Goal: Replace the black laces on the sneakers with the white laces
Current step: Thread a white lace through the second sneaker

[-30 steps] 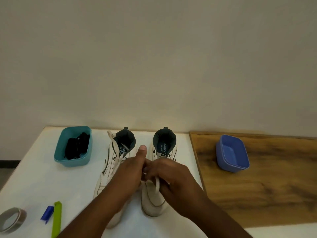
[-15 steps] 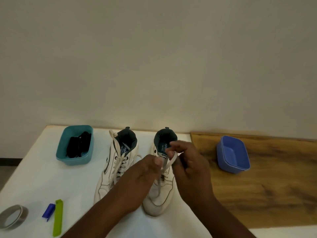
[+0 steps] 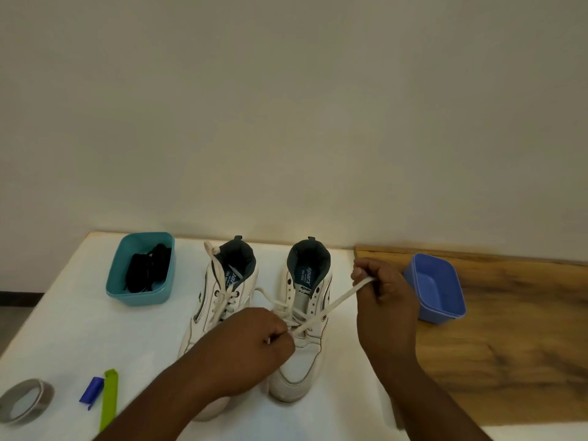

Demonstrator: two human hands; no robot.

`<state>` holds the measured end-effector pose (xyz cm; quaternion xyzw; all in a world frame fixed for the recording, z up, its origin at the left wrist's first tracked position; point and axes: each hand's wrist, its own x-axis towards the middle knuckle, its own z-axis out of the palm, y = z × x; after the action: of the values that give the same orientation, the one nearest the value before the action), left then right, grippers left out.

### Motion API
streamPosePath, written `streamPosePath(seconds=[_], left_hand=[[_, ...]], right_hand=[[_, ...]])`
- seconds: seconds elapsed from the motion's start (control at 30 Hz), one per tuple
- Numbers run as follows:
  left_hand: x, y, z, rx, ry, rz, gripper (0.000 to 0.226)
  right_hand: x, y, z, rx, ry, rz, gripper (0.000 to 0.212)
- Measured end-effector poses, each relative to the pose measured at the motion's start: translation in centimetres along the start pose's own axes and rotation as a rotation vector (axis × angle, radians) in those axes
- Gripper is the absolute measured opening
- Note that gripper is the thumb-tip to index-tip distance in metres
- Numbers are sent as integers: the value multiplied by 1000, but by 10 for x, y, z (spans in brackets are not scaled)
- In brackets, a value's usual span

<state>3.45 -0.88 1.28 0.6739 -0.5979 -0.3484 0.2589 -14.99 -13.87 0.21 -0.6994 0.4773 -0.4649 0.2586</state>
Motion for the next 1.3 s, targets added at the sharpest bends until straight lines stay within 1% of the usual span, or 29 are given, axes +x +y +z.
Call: streamPosePath(seconds=[0.07, 0.1, 0.13, 0.17, 0.2, 0.27, 0.33, 0.37, 0.43, 0.47, 0.5, 0.57, 0.63, 0.7, 0.77, 0.83, 0.93, 0.97, 1.03, 1.07, 1.17, 1.23, 1.3], left_hand=[[-2, -2, 1, 228, 6, -88, 38], [-2, 1, 2, 315, 57, -118, 36], [-3, 5, 2, 319, 151, -115, 30], [-2, 11, 2, 262, 259, -92, 25], [-2, 16, 2, 170, 367, -72, 28], [4, 18, 5, -67, 483, -12, 45], [12, 14, 12, -209, 451, 23, 49], [15, 11, 15, -310, 422, -9, 48], [22, 6, 17, -648, 398, -145, 46], [23, 4, 16, -744, 400, -199, 40], [22, 7, 12, -751, 390, -210, 32], [19, 11, 9, -646, 318, -190, 24], [16, 15, 11, -548, 258, -144, 22], [16, 14, 14, -464, 273, -131, 19], [18, 7, 14, -362, 324, -136, 17], [18, -1, 12, -255, 369, -149, 17], [18, -6, 17, -172, 350, -159, 13], [18, -5, 20, -155, 339, -147, 13], [19, -4, 24, -140, 331, -97, 23], [20, -4, 24, -155, 326, -73, 25], [24, -4, 24, -208, 303, -69, 17], [26, -8, 25, -161, 343, -75, 14], [27, -10, 25, -80, 389, -66, 14]], right_hand=[[-1, 0, 1, 7, -41, -2, 27], [-3, -3, 2, -4, -93, -40, 33], [-6, -5, 3, -24, -167, -81, 39], [-9, -7, 5, -53, -254, -123, 42], [-14, -9, 9, -84, -344, -157, 46], [-25, -12, 14, -92, -509, -202, 53], [-36, -12, 20, -44, -630, -245, 55], [-40, -14, 21, -18, -658, -258, 55], [-42, -15, 20, 17, -675, -247, 53], [-41, -15, 20, 13, -660, -256, 52], [-39, -16, 20, 1, -635, -274, 51], [-36, -16, 20, 10, -609, -265, 51], [-36, -18, 21, 37, -630, -259, 52], [-37, -16, 21, 10, -628, -305, 48], [-32, -13, 18, -47, -584, -317, 38], [-25, -11, 15, -83, -523, -273, 26], [-20, -8, 13, -50, -493, -205, 15], [-21, -9, 13, -27, -506, -176, 15], [-22, -13, 15, 38, -548, -107, 16], [-23, -14, 15, 67, -560, -79, 16], [-21, -9, 15, 82, -572, -57, 19], [-19, 2, 14, -41, -582, -110, 24], [-14, 16, 15, -283, -600, -198, 35]])
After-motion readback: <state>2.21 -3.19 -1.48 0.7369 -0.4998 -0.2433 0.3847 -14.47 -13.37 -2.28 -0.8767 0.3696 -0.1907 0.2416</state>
